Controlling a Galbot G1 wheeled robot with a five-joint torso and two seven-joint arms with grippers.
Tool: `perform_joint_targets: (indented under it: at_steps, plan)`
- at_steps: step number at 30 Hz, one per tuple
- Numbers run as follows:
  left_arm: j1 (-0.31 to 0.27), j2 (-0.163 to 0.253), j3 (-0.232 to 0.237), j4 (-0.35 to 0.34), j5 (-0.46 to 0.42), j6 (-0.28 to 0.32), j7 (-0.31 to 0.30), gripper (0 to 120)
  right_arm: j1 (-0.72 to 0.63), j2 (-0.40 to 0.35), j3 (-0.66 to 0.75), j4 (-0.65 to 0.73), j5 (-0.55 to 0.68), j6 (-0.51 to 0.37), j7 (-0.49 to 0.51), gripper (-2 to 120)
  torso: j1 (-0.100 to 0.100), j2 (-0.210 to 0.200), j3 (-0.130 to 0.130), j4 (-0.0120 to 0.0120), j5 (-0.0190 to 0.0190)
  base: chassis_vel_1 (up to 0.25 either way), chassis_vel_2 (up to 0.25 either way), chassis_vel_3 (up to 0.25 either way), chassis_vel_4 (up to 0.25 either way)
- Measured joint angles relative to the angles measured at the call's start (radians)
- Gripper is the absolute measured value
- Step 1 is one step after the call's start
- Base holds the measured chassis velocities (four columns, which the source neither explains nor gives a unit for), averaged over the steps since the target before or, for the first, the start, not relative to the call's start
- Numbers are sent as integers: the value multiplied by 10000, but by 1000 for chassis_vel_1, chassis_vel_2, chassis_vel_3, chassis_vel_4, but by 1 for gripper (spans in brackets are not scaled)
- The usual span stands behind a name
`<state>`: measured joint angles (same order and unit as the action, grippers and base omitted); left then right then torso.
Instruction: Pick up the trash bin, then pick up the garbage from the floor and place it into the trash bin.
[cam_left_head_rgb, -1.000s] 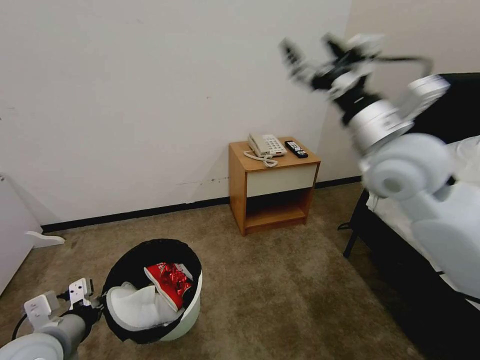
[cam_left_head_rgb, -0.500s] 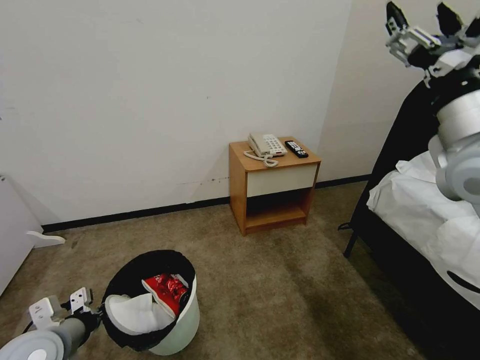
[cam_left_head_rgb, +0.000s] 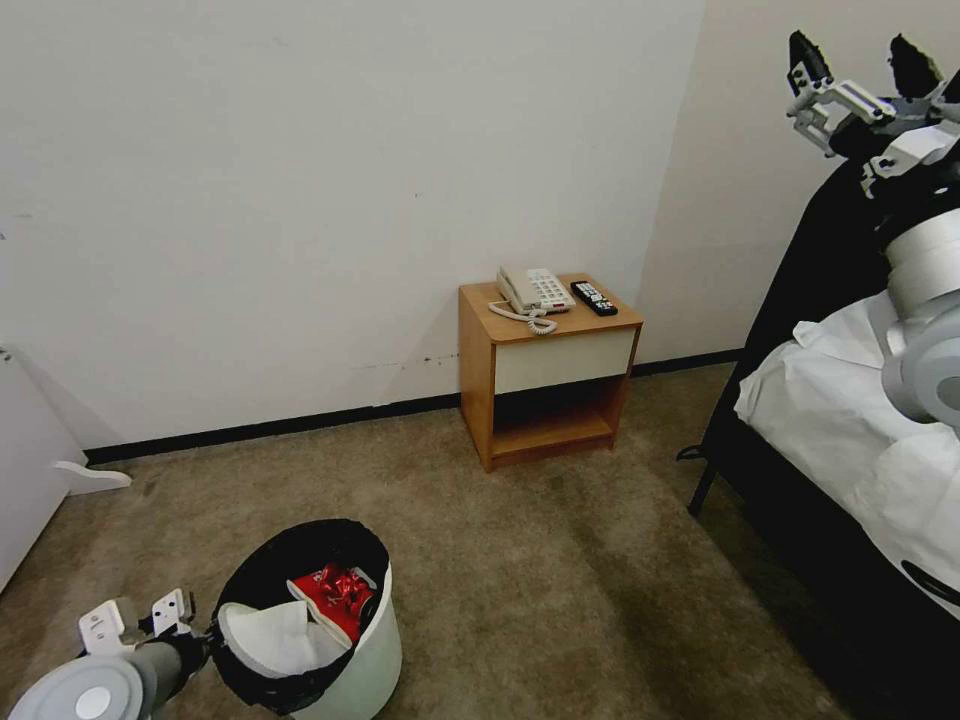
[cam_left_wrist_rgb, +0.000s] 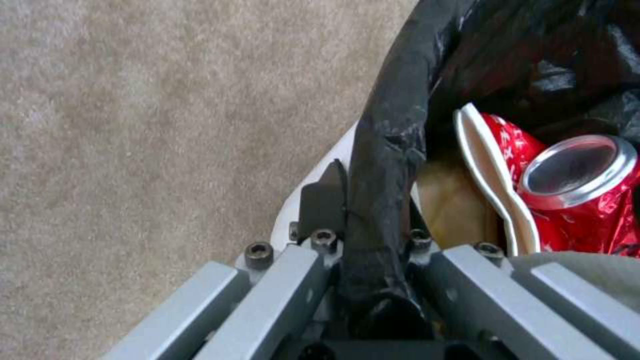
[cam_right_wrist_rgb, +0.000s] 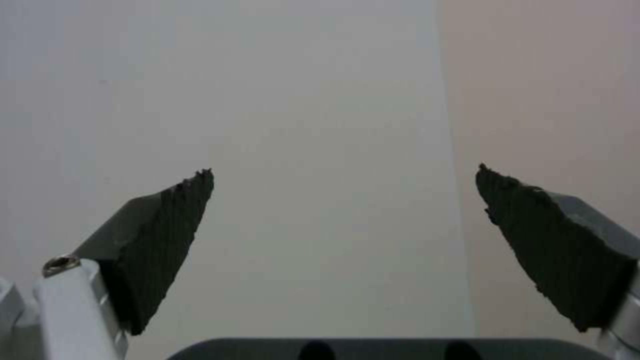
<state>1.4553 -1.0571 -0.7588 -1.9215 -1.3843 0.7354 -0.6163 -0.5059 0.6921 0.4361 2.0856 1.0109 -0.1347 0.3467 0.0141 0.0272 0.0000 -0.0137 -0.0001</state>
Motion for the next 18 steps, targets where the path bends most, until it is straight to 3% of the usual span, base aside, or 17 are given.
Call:
perform_joint_targets:
  at_steps: [3, 9, 18]
  plan:
    - [-109, -50, 109, 107, -44, 0, -34, 1, -132, 1, 53, 2, -40, 7, -19, 100, 0, -1, 0, -1, 1, 0, 0, 0, 0]
    - [-486, -198, 465, 533, -9, 0, -55, 19, -446, -40, 273, -33, -149, 61, -62, 100, 0, -1, 0, -3, 1, 0, 0, 0, 0]
    - [-876, -274, 629, 979, 25, -45, -65, 25, -598, -16, 331, -71, -259, 124, -79, 100, 0, 0, -2, 2, 13, 0, 0, 0, 0]
